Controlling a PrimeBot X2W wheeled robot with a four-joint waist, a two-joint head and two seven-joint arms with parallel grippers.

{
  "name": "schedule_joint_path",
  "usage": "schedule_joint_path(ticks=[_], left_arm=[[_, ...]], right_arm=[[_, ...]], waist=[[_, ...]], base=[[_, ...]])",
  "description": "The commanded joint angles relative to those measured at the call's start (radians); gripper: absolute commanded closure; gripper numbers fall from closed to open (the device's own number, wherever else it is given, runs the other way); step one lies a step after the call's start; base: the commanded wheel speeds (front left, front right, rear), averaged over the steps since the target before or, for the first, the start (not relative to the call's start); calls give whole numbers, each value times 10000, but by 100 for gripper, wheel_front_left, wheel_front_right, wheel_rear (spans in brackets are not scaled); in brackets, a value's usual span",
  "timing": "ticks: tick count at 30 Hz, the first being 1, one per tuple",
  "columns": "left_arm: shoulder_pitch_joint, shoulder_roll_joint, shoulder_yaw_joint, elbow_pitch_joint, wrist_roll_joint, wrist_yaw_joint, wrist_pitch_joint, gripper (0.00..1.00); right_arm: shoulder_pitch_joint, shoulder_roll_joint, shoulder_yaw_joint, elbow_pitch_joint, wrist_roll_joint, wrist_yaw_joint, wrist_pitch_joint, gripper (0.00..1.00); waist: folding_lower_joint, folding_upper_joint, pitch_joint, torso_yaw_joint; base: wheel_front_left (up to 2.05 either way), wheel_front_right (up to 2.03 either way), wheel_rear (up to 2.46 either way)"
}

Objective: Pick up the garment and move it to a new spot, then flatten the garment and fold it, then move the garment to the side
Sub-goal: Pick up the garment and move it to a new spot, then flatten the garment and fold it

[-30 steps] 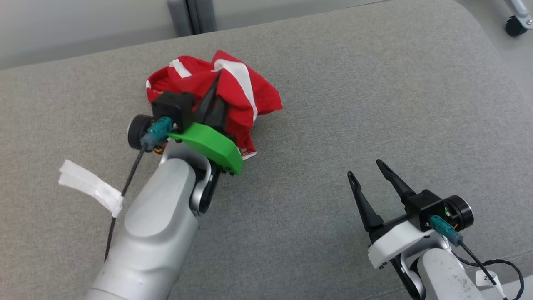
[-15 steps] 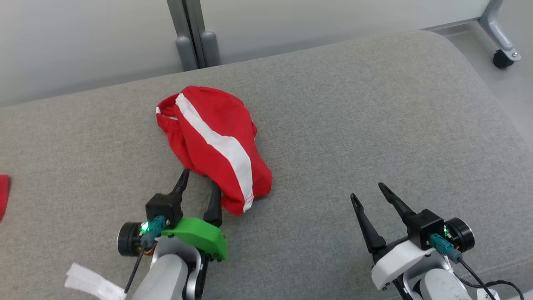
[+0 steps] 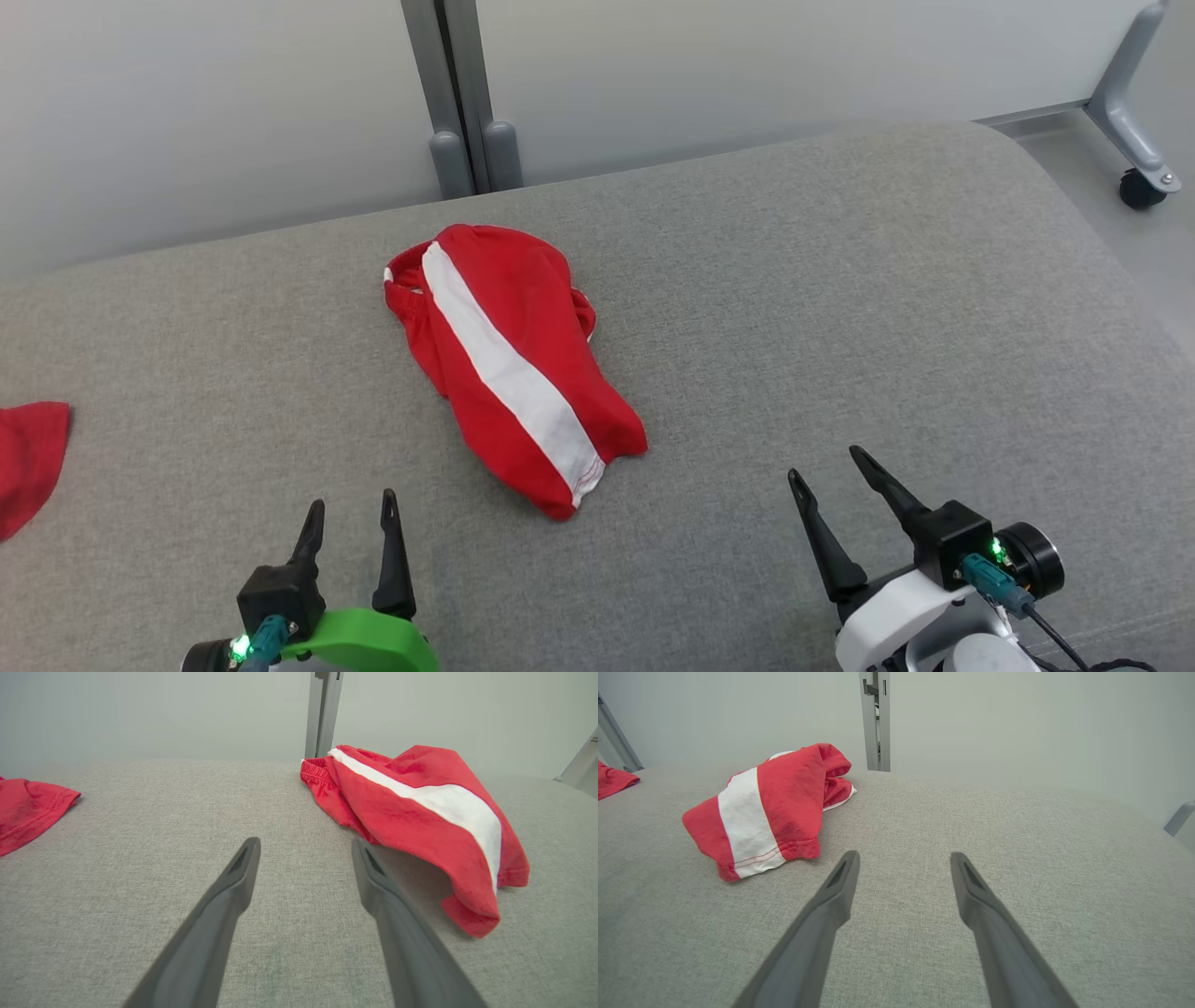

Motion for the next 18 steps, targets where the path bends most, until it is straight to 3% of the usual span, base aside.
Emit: schedule_joint_path(ticks=[1,8,18], left_arm=[[129,12,-6,-103,-52,-26,5,0],[-20,17,-258,-251,-158,-5,6,0],[-480,17,-884,-96,-533,46,5,0]], right_arm=[[140,-28,7,9,47,-14,-1,0],[-113,-23,530,55,-9,-14,-1,0],[-1691,-32,2641,1359,414,-14,-1,0]], waist=[[1,0,26,41],[1,0,333,516],[1,0,920,1983]], base=[[0,0,0],[0,0,0],[0,0,0]])
